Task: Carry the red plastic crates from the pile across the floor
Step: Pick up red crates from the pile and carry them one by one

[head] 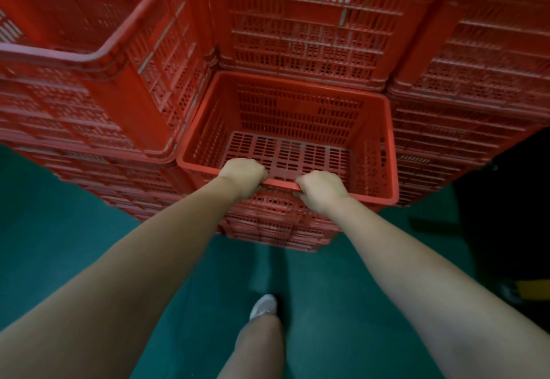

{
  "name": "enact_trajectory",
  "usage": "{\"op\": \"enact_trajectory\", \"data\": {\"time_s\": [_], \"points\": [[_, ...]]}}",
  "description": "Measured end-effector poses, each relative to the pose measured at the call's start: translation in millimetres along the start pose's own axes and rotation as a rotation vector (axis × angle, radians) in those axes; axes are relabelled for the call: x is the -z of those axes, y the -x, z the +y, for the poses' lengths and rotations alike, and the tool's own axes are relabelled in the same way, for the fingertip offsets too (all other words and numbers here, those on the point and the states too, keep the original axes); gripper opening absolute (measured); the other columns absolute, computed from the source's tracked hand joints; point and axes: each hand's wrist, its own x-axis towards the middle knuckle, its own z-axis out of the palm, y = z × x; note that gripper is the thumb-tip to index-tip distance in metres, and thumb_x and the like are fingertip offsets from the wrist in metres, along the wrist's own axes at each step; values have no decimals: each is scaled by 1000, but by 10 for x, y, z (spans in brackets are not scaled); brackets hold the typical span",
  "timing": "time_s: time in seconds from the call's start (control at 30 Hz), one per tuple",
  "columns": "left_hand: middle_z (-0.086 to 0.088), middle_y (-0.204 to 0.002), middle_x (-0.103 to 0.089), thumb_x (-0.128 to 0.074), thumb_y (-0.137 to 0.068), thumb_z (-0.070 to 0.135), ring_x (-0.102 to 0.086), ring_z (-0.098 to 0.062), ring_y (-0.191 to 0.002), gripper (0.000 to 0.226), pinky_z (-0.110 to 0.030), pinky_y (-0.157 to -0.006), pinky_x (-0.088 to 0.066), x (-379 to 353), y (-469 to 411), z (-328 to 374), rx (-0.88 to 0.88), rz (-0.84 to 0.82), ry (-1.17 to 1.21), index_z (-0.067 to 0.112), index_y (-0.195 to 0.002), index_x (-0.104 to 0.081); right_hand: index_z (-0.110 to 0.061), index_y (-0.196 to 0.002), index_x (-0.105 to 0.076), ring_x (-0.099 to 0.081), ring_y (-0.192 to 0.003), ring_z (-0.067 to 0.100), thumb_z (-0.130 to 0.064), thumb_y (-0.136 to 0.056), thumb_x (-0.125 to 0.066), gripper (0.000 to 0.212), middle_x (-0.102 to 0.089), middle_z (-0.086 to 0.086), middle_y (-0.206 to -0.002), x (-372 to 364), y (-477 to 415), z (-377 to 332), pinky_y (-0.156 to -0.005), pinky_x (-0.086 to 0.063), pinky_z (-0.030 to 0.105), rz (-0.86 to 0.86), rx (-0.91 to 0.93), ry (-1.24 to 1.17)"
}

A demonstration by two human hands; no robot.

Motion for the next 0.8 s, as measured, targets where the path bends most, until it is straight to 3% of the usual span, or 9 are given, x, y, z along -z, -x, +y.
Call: {"op": "enact_trajectory", "data": {"time_s": [0.17,0.43,0.6,0.7,0.8], "points": [[0,-82,-49,-51,-94,16,-47,-25,-76,7,-34,-64,-39,-5,-114,-27,35,30,2,18,-87,-53,-16,-110,-62,-63,-98,32,-34,-98,-50,25,-68,9,-106,25,-105,46,-70,-44,35,-1,6,9],[-2,-93,-61,-51,-98,33,-62,-28,-90,19,-34,-67,-44,-19,-78,34,60,-60,14,17,-103,-61,-22,-124,-60,-63,-103,28,-41,-96,-52,34,-68,4,-109,-12,-59,13,-69,-45,34,-77,-73,9],[-3,-109,-63,-55,-93,31,-61,-27,-100,26,-38,-78,-52,113,22,15,27,-103,60,21,-117,-57,-26,-128,-54,-59,-112,29,-30,-89,-58,39,-63,6,-122,124,87,27,-85,-51,36,-134,-173,-102],[-5,-117,-58,-56,-92,31,-59,-28,-103,34,-40,-79,-52,279,113,33,1,-110,74,21,-125,-52,-30,-142,-43,-52,-123,29,-27,-88,-59,56,-53,6,-138,362,305,87,-96,-47,37,-151,-212,-227],[-5,-127,-54,-56,-93,33,-58,-28,-109,46,-39,-81,-53,619,203,105,-39,-81,93,22,-137,-46,-28,-144,-43,-47,-129,27,-24,-89,-59,58,-48,4,-144,668,569,144,-103,-43,36,-106,-281,-353]]}}
